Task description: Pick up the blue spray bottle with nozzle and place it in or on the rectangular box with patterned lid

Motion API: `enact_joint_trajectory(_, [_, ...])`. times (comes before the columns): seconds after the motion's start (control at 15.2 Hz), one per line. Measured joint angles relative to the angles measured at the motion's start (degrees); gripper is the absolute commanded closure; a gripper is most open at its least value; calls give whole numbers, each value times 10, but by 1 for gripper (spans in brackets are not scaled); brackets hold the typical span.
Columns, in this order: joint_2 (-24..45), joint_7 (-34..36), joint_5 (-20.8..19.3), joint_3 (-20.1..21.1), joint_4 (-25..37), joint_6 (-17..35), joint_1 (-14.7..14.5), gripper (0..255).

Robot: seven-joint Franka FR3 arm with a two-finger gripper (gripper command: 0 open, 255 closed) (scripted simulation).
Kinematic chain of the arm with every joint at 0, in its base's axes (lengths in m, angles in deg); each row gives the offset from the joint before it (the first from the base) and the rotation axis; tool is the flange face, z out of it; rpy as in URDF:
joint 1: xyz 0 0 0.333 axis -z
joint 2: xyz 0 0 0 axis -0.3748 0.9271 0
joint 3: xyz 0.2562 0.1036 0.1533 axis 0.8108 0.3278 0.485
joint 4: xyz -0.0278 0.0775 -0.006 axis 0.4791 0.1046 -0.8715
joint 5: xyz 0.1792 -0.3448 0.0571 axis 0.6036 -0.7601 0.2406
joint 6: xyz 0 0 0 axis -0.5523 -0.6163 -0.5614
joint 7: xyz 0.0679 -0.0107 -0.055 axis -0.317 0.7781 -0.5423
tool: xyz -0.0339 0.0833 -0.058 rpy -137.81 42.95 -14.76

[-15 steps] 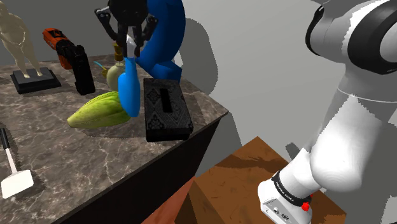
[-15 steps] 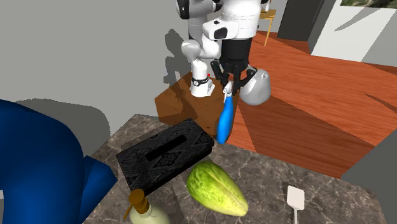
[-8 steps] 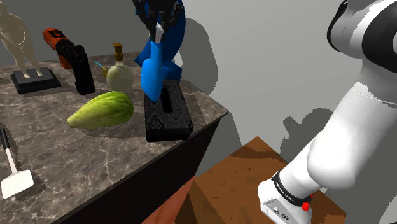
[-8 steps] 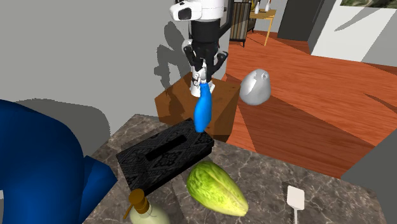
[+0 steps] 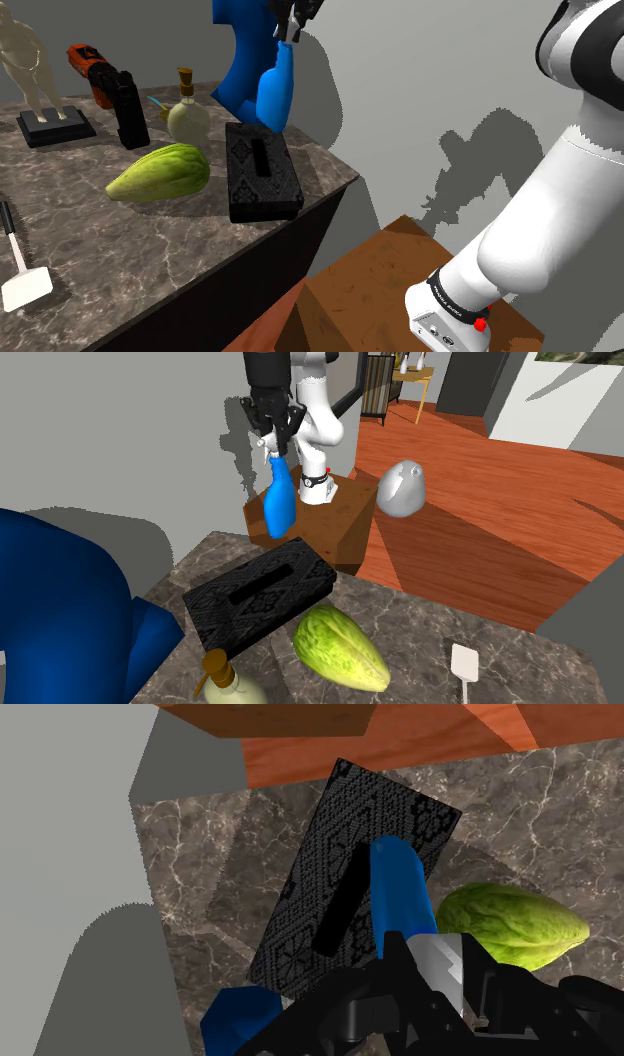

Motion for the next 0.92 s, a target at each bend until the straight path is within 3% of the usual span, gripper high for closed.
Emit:
enact_joint_trajectory(0.26, [-18, -45, 9, -18, -11, -5, 29, 255])
enact_joint_trajectory(0.92, [-53, -60, 24, -25, -130, 81, 41, 255])
